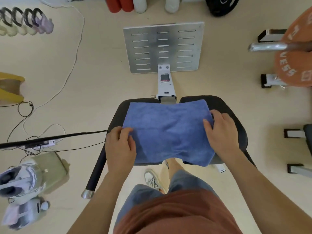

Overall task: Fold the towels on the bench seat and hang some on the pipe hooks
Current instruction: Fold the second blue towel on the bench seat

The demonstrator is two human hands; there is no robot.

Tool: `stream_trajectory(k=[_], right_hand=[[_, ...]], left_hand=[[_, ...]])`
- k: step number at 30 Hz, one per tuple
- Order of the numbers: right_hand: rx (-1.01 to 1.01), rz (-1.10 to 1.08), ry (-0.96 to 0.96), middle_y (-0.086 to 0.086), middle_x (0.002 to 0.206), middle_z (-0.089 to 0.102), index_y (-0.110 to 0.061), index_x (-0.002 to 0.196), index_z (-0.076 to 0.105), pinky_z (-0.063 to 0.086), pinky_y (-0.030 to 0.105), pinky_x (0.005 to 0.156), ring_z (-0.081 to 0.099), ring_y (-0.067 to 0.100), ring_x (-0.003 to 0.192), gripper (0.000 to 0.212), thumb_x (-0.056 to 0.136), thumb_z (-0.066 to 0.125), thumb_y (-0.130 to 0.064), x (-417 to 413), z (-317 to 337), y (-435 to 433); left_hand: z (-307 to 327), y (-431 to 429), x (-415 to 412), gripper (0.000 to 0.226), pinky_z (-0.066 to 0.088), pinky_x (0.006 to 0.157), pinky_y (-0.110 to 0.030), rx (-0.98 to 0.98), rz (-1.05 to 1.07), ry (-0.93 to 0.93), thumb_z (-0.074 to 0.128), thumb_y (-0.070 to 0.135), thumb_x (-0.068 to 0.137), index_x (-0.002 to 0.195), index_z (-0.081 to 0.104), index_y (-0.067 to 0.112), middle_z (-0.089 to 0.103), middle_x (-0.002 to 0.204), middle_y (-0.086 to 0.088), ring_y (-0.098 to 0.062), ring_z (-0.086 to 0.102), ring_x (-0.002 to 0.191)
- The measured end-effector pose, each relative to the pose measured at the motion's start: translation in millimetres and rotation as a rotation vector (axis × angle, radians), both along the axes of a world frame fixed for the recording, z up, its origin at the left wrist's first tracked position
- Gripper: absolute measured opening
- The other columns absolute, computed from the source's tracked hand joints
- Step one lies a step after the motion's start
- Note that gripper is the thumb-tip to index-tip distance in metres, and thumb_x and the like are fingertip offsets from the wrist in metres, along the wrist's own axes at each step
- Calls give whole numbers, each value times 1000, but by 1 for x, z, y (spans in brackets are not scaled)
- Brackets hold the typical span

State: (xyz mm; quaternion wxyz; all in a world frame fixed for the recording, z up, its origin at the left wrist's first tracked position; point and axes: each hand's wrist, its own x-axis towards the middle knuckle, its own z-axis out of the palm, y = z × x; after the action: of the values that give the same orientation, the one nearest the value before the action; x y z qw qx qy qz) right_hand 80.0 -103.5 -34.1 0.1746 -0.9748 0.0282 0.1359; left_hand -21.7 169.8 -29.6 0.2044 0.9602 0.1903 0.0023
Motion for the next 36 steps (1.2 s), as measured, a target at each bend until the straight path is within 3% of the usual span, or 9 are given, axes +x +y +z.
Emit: stream_trajectory(k=[5,9,15,19,24,26,30,34,36], right_hand=[[254,-374,-19,2,99,54,-16,111,50,45,34,66,56,21,80,29,89,63,-28,-85,14,0],[538,-696,187,0,91,65,-17,102,52,44,27,64,62,22,85,26,84,70,-24,-119,4,0],[752,-730,431,18,105,70,-13,91,66,46,33,71,59,23,84,5,89,64,-16,-125,-4,-1],[870,-809,482,13,116,64,-10,109,60,49,43,88,60,30,107,17,93,56,-15,-130,-1,-5],[987,-927,462,12,110,62,-5,110,56,51,36,78,63,30,100,18,95,57,-16,-143,-1,-7],[991,-985,452,14,99,63,-4,102,58,52,34,71,65,30,88,15,93,61,-15,-144,3,-6],[1002,-1038,379,13,89,63,-3,93,61,54,30,66,62,24,73,13,88,67,-14,-144,22,-5],[1017,-959,182,7,97,64,-5,104,60,56,28,66,66,22,85,15,90,64,-8,-133,65,1],[973,-846,71,2,93,65,-14,97,61,56,26,65,65,18,84,13,89,64,-4,-120,91,11]], left_hand=[[1,-9,-47,21,35,71,-23,-293,371,-26,66,21,83,99,54,14,55,96,1,-14,47,86],[4,-16,-64,19,36,63,-17,-492,554,14,67,28,83,96,56,21,60,82,14,-5,57,77],[-17,-14,-75,23,38,56,-26,-644,649,184,66,34,83,83,65,10,63,74,0,-18,58,70],[-20,-17,-77,21,42,61,-27,-735,718,168,68,31,83,87,63,11,64,80,0,-18,58,75],[-24,-23,-80,18,39,55,-28,-1153,935,141,69,20,84,92,57,9,63,82,-7,-19,55,66],[-20,-24,-85,20,43,58,-28,-1151,922,133,68,17,85,102,59,11,64,85,-6,-17,56,66],[10,-26,-93,16,52,64,-32,-862,742,-1,62,11,87,93,52,21,64,86,-9,-17,61,61],[60,-26,-80,15,54,61,-30,-789,415,-163,60,9,89,97,54,20,63,77,-5,-13,61,55],[87,-28,-62,15,53,66,-25,-719,236,-143,63,8,86,91,62,22,66,80,2,-8,63,61]])
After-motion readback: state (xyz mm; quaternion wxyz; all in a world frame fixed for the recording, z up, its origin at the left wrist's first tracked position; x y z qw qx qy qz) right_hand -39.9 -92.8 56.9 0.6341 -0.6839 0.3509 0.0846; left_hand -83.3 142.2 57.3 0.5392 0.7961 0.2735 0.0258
